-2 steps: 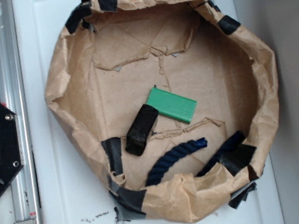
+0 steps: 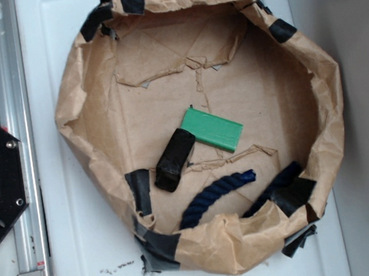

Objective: Grab the black box.

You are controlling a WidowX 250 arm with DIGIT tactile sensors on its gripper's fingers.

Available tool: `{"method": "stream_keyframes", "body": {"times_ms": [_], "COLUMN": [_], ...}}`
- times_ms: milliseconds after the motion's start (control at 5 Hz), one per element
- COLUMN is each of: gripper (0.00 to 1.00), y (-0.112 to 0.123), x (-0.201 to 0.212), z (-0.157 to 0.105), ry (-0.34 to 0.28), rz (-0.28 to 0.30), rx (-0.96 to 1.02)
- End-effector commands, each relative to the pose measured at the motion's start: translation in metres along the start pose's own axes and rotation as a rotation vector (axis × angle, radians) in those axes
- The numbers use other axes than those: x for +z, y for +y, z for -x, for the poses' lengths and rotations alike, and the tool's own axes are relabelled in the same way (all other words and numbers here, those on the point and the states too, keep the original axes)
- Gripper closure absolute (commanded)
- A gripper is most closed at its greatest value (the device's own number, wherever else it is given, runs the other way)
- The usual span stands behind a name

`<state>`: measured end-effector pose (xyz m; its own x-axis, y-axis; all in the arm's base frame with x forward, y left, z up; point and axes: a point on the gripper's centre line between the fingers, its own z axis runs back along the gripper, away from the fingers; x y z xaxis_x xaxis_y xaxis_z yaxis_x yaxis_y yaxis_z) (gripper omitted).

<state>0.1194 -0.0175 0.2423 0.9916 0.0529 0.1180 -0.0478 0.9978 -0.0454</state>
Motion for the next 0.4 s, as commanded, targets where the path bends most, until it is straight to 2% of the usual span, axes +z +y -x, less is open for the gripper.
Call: {"method": "stream_keyframes", "body": {"times_ms": [0, 200], "gripper": [0.0, 0.0], "y": [-0.01, 0.0], "x": [-0.042, -0.066], "z": [-0.078, -0.093], "ry": [0.01, 0.057], "rz": [0.05, 0.086], "rx": [0.454, 0.651]}}
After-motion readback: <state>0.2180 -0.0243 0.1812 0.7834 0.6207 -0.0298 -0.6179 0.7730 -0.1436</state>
